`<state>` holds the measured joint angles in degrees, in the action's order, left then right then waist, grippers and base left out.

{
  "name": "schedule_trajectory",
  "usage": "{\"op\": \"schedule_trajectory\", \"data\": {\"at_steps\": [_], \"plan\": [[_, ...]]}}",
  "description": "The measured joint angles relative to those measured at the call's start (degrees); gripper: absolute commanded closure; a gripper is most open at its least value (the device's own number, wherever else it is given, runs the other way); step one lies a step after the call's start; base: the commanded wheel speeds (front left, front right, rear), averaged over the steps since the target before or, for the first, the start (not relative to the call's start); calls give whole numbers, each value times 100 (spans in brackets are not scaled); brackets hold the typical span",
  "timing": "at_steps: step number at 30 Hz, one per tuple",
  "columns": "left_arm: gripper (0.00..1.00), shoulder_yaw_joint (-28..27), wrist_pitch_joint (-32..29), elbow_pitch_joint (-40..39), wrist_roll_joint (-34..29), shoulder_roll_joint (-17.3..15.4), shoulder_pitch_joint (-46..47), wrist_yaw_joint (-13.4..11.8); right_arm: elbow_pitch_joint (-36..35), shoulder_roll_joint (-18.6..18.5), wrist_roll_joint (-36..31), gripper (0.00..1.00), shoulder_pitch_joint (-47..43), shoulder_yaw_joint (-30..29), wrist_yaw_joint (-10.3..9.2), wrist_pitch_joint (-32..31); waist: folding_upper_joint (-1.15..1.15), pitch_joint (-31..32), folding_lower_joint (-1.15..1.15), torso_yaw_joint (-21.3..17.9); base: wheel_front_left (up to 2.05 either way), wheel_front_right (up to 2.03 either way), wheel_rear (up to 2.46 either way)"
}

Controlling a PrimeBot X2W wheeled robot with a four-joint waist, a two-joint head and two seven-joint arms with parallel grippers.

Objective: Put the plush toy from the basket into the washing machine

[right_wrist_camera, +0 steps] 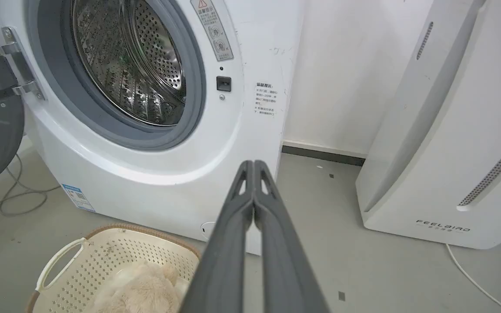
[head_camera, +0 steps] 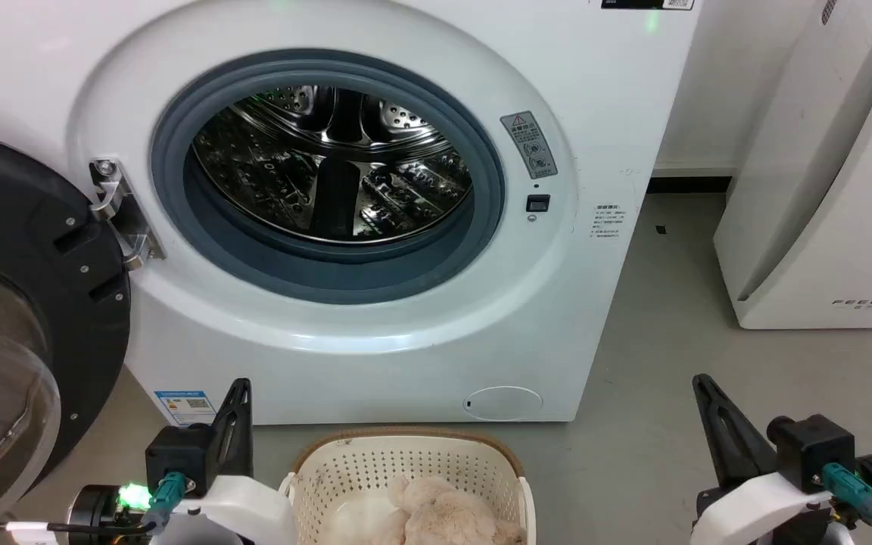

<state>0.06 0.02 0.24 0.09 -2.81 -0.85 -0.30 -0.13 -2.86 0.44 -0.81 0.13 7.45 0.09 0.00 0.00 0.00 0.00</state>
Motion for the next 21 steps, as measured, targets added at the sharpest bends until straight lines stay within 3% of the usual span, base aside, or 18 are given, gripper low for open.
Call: {"op": "schedule_trajectory", "data": {"at_steps": [11, 12, 21], "plan": [[100, 0, 0, 0, 0, 0, 0, 0, 0, 0, 0, 100, 0, -1, 0, 0, 0, 0, 0, 0, 0, 0, 0], [0, 4, 0, 2, 0, 1, -3, -4, 0, 0, 3, 0, -2, 2, 0, 0, 0, 0, 0, 0, 0, 0, 0], [0, 63, 55, 14, 10, 1, -5, -60, -25, 0, 120, 0, -3, -2, 0, 42, 0, -17, 0, -3, 0, 0, 0]]}}
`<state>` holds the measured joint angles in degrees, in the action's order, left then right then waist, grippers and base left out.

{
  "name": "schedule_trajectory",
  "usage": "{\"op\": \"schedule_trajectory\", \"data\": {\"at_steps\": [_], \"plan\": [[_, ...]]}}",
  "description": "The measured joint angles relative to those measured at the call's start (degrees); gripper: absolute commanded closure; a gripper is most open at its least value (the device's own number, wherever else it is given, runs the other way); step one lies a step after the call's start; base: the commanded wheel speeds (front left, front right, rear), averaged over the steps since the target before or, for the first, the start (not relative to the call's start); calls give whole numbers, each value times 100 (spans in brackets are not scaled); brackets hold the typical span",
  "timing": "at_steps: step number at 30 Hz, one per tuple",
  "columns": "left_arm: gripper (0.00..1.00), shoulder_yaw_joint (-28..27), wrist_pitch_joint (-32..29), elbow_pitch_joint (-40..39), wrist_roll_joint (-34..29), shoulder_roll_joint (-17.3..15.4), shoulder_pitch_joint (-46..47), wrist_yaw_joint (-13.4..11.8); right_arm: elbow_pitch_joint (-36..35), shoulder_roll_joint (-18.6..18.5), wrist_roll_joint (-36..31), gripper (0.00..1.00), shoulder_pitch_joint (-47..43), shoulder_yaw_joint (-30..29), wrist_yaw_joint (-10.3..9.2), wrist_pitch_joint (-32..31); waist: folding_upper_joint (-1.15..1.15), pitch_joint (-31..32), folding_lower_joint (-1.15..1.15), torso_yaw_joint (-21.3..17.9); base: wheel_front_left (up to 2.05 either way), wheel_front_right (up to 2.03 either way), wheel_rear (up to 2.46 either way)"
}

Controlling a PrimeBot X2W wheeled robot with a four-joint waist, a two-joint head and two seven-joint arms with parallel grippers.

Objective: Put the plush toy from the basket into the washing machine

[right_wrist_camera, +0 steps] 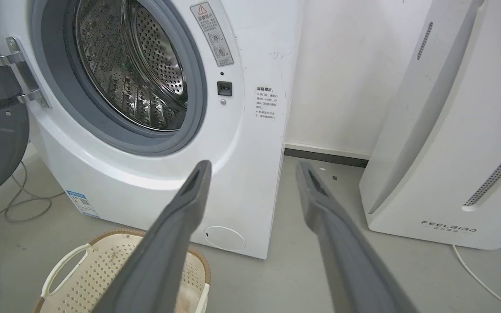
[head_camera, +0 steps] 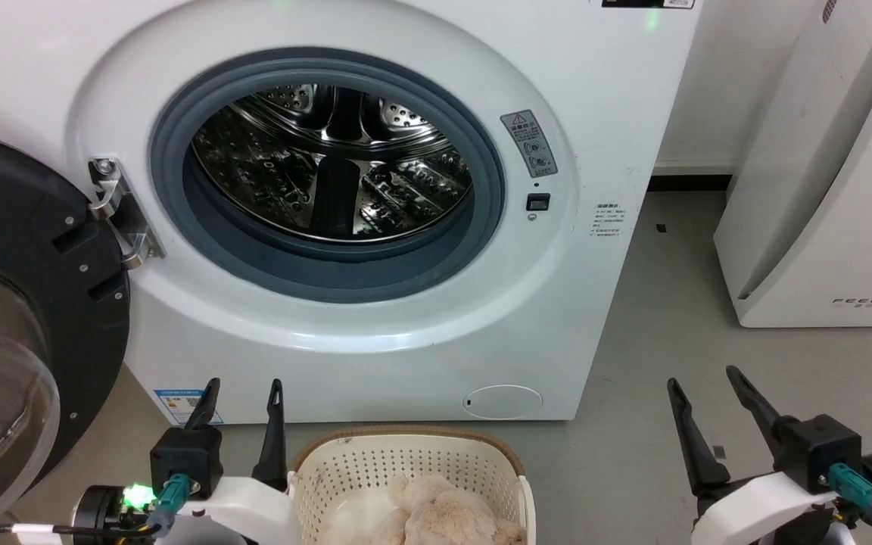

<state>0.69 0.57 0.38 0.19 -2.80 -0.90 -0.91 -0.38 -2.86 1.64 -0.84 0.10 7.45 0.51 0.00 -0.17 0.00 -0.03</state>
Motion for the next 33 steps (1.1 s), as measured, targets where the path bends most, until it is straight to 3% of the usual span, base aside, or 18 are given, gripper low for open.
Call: {"op": "schedule_trajectory", "data": {"at_steps": [14, 33], "plan": [[0, 223, 160, 305, 41, 1, 218, -45, -58, 0, 319, 0, 0, -55, 0, 169, 0, -150, 0, -25, 0, 0, 0], [0, 745, 375, 1685, -53, 0, 957, 11, -162, 0, 712, 0, 150, -115, 0, 374, 0, -573, 0, -149, 0, 0, 0]]}}
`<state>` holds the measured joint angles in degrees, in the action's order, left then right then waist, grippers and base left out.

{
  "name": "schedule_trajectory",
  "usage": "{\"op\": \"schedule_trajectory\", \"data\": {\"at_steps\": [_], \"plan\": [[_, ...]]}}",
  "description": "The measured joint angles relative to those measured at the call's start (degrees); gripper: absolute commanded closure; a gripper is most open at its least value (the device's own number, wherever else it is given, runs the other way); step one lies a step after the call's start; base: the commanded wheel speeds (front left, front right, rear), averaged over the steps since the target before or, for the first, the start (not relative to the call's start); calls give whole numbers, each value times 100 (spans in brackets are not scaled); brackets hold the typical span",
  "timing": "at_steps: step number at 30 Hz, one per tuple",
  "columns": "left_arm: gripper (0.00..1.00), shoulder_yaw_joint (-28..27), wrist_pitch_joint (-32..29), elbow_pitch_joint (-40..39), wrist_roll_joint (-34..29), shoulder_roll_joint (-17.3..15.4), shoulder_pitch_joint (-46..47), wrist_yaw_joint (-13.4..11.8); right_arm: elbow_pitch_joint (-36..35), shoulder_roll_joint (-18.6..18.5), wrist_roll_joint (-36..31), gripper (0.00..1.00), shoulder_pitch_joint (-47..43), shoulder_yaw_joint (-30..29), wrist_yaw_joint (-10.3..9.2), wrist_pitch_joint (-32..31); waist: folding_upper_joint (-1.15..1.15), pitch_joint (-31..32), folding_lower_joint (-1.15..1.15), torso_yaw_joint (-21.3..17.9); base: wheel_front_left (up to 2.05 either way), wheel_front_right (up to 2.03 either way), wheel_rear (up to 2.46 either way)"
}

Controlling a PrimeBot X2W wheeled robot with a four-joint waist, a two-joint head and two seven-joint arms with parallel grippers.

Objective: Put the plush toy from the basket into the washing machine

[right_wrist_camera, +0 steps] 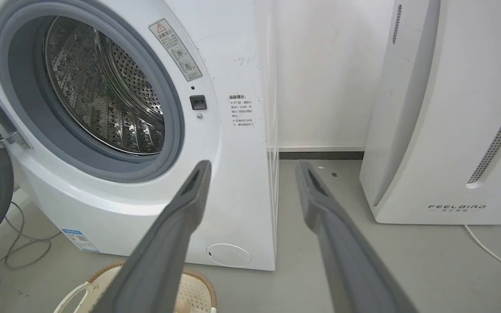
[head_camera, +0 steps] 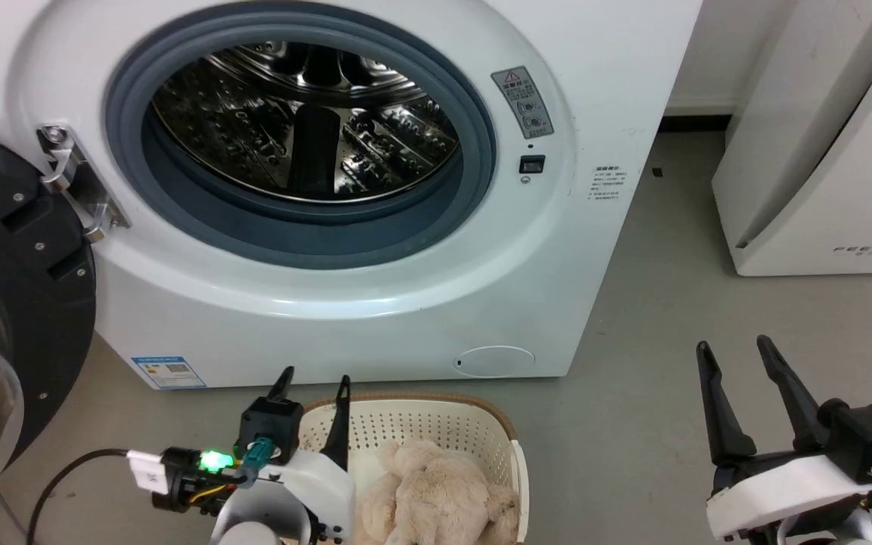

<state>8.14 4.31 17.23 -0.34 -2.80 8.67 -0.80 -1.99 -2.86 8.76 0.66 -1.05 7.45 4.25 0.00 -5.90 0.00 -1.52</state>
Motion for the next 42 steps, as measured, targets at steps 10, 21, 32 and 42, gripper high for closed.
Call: {"op": "schedule_trajectory", "data": {"at_steps": [10, 21, 32, 42], "plan": [[0, 400, 126, 1146, 2, 1, 518, 107, -53, 0, 275, 0, 147, -8, 0, 167, 0, -372, 0, -157, 0, 0, 0], [0, 883, -264, 2138, 42, -41, 926, 303, -183, 0, 649, 0, 420, -8, 0, 331, 0, -966, 0, -390, 0, 0, 0], [0, 1340, -651, 2726, 26, -188, 1218, 460, -281, 0, 845, 0, 614, 25, 0, 449, 0, -1424, 0, -566, 0, 0, 0], [0, 1748, -1046, 3307, 26, -352, 1641, 552, -396, 0, 1102, 0, 816, 60, 0, 556, 0, -1919, 0, -756, 0, 0, 0]]}}
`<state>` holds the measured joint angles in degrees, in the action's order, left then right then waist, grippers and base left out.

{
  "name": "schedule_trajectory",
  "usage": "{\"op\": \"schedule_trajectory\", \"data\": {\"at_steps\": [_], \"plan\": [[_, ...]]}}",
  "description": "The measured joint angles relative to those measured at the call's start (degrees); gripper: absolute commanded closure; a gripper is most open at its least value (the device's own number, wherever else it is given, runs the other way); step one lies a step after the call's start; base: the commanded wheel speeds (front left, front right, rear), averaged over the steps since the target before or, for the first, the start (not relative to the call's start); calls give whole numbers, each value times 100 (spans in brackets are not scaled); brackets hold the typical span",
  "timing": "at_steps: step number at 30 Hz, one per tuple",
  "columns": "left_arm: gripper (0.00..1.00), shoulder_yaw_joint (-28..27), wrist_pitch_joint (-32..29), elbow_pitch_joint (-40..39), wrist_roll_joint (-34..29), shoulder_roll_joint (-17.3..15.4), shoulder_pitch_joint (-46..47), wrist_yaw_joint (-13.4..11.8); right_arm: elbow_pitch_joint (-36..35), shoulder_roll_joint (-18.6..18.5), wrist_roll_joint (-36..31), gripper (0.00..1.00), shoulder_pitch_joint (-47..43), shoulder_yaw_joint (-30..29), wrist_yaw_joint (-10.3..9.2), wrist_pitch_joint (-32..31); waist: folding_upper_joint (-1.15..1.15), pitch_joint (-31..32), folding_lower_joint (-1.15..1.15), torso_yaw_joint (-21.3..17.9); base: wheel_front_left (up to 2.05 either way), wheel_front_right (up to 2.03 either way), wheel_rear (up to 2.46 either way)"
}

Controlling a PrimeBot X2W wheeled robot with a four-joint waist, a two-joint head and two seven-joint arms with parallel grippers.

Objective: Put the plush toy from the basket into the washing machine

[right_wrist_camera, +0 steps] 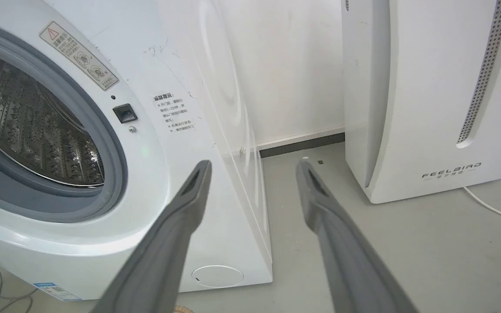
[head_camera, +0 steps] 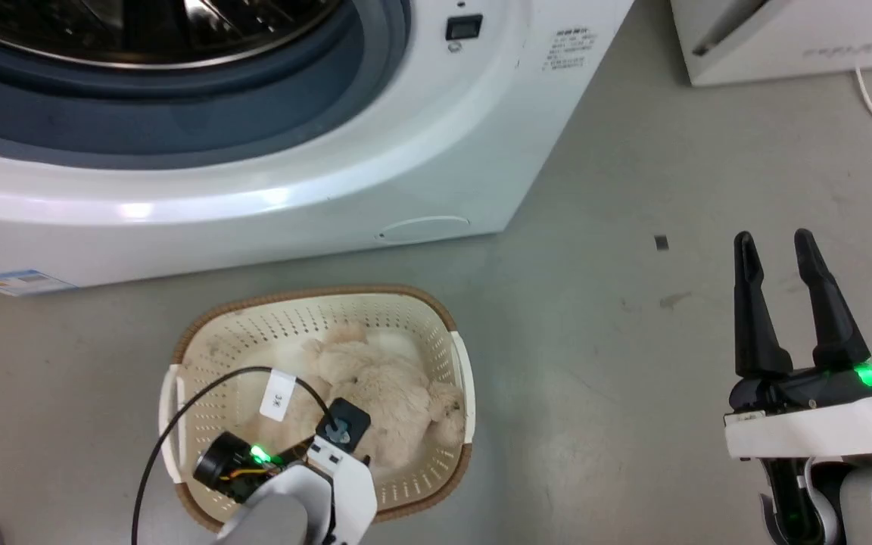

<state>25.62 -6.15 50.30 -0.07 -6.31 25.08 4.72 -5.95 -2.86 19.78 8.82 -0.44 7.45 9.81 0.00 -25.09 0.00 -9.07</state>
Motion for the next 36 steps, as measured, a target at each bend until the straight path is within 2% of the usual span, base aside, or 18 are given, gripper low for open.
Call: {"op": "schedule_trajectory", "data": {"at_steps": [10, 23, 24, 25, 36], "plan": [[0, 326, 10, 577, 29, -160, 487, -2, -91, 0, 222, 0, 173, 63, 0, 141, 0, -487, 0, -177, 0, 0, 0], [0, 777, 155, 1390, 221, -208, 1018, -5, -157, 0, 509, 0, 366, 100, 0, 302, 0, -885, 0, -327, 0, 0, 0], [53, 829, 169, 1449, 221, -208, 1048, -5, -158, 0, 526, 0, 380, 100, 0, 318, 0, -895, 0, -335, 0, 0, 0], [100, 865, 189, 1505, 229, -203, 1072, -5, -159, 0, 554, 0, 389, 99, 0, 320, 0, -902, 0, -342, 0, 0, 0], [100, 1093, 554, 2150, 502, -169, 1333, -37, -162, 0, 751, 0, 459, 114, 0, 445, 0, -858, 0, -405, 0, 0, 0]]}}
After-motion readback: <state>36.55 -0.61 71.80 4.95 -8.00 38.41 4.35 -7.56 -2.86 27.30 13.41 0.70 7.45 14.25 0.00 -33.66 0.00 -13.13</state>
